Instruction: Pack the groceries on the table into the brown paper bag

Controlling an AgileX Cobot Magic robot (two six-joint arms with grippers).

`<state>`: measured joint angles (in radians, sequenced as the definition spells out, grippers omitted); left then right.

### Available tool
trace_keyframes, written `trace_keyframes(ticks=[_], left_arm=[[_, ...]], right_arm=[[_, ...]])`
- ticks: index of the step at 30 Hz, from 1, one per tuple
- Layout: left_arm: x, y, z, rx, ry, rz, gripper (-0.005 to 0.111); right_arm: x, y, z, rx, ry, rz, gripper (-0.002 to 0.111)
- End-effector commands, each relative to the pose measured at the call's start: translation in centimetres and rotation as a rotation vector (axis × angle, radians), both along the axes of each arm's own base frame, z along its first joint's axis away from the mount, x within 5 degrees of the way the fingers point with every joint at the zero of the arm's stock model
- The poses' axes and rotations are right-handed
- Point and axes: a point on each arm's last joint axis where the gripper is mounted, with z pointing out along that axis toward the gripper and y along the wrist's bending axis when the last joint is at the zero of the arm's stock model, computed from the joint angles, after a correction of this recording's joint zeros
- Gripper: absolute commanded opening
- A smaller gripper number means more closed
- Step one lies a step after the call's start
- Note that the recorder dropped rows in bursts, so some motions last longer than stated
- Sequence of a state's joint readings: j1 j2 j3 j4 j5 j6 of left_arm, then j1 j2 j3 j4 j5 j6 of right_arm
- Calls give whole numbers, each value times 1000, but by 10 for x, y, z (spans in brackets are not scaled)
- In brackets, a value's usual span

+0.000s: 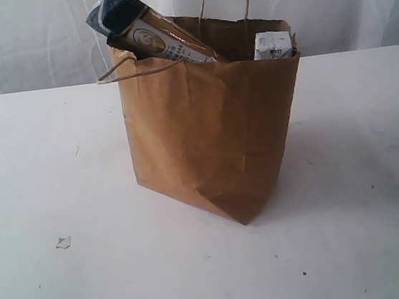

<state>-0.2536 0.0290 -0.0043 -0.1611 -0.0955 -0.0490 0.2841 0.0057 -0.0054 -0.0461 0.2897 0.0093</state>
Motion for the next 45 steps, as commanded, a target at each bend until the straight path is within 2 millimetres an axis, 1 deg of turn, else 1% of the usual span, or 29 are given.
trace_keyframes(ticks=[1, 5, 8, 13, 16, 45], left_arm=[[-3, -1, -5, 13, 32, -22, 0], [-4, -2, -10, 29, 89, -37, 0], [-4, -2, -11, 29, 91, -38, 0], [-4, -1, -15, 125, 118, -39, 0], [-4, 0, -15, 173, 105, -32, 0], [-4, 0, -15, 176, 102, -31, 0]], right_arm=[[0, 0, -1, 9, -4, -7, 41], [0, 0, -1, 10, -6, -7, 41], [0, 0, -1, 12, -5, -8, 41], [0, 0, -1, 12, -5, -8, 41], [0, 0, -1, 12, -5, -8, 41], [0, 0, -1, 12, -5, -8, 41]])
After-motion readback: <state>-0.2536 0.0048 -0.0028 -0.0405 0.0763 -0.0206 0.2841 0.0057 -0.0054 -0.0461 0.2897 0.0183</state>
